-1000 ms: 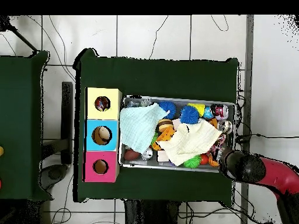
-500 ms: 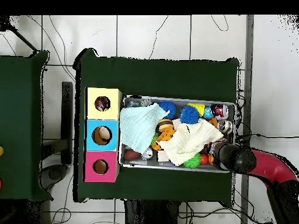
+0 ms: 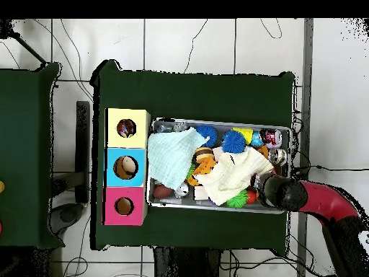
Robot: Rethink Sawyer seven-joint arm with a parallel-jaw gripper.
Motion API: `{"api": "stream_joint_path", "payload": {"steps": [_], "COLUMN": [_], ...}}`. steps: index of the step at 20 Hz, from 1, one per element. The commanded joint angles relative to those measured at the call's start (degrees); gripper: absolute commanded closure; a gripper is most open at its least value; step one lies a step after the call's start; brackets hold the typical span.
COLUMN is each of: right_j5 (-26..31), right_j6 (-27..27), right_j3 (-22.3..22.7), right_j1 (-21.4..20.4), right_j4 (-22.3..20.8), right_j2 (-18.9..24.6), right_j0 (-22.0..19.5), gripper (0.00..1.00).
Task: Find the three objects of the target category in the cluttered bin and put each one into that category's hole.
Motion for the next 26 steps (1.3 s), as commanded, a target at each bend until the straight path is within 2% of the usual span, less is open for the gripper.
{"api": "stream_joint_path", "payload": {"steps": [1,3,7,11,21,26], "right_j5": [-3.00,-1.75,3.00,6.89,11.28,11.98], "right_j6": [0.03,0.08,-0.89,-2.06,-4.30,-2.67], "right_j3": [-2.41,-0.58,3.62,5.21,7.59,10.10], "right_j1": [-1.54,-3.90,-11.46,-15.46,-19.22,-21.45], "right_j4": [-1.40,-0.53,2.18,4.25,8.11,10.67], "right_j2": [-0.69,-0.78,-0.73,-0.63,0.61,1.06], "right_j0": [0.72,0.51,0.51,0.73,0.46,1.60], "gripper": [1.00,1.00,1.00,1.00,1.00,1.00]}}
